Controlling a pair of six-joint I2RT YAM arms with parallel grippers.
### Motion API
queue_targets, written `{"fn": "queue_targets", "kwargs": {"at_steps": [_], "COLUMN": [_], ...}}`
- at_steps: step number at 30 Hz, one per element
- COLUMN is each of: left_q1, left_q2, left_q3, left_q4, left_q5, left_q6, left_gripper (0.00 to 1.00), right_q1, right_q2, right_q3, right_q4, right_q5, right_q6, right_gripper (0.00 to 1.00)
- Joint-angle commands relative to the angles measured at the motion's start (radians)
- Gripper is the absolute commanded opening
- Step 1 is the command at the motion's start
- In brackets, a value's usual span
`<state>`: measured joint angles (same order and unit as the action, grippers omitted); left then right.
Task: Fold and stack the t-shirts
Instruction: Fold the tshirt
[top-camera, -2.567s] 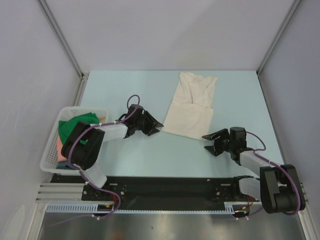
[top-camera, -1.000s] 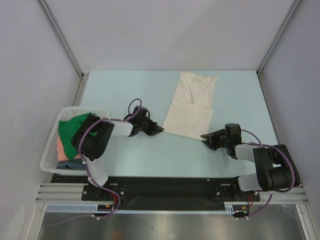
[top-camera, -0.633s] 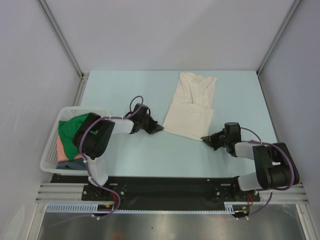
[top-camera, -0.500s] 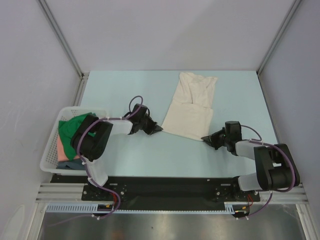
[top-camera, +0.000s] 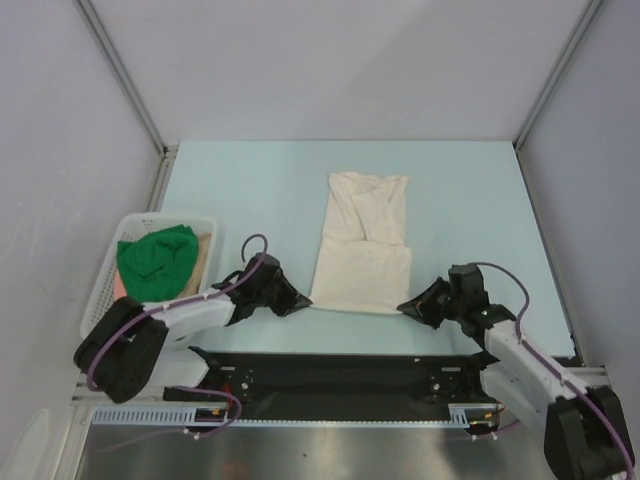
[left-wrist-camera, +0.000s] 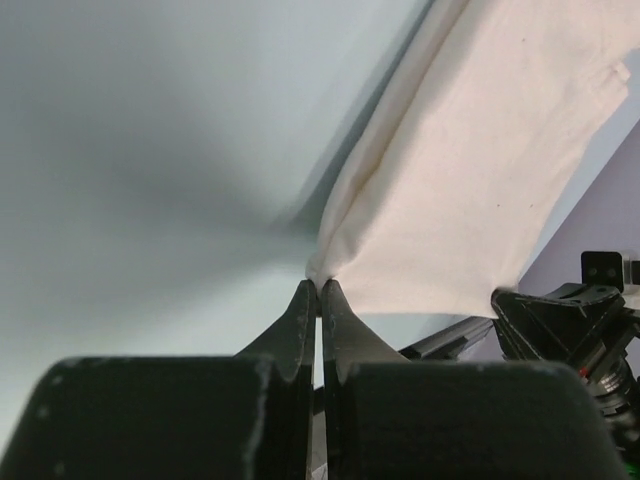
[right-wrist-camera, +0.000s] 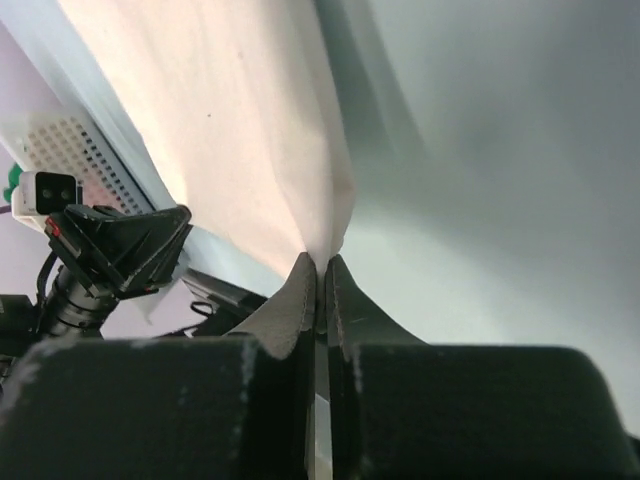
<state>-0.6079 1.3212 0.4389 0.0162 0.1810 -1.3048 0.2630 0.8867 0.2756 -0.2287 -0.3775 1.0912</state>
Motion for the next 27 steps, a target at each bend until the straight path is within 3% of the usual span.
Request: {"fn": "queue_targets", "kwargs": {"at_steps": [1, 7, 13, 17, 21, 27], "left_q1": [-0.053, -0.096, -0.098, -0.089, 0.003, 0.129], "left_q2": [-0.161, -0.404, -0.459, -0.374, -0.133, 0.218], "left_q3": [-0.066, -0.152, -0.018, 0.214, 0.475, 0.845], "left_q4": [-0.111, -0.258, -0.433, -0.506, -0.545, -0.515], "left_q5": [-0.097, -0.127, -0.164, -0.218, -0.145, -0.072], "left_q6": [-0.049, -0.087, 0.070, 0.243, 0.407, 0.507], "left_gripper": [0.00, 0.00, 0.00, 0.00, 0.00, 0.00], "right_q1": [0.074, 0.159, 0.205, 0.191, 0.054, -0.108], "right_q2": [-0.176, -0.474, -0.486, -0.301, 0.060, 0.523], "right_q3": [-0.036, -0.029, 0.075, 0.229, 0.466, 0.764], "right_q4": [-0.249, -0.518, -0.617, -0.534, -0.420, -0.316], "right_q5": [0.058, 0.104, 0.172, 0.181, 0.117, -0.030], "right_q6": [0.016, 0.071, 0.035, -0.037, -0.184, -0.333], "right_gripper": [0.00, 0.00, 0.00, 0.00, 0.00, 0.00]}}
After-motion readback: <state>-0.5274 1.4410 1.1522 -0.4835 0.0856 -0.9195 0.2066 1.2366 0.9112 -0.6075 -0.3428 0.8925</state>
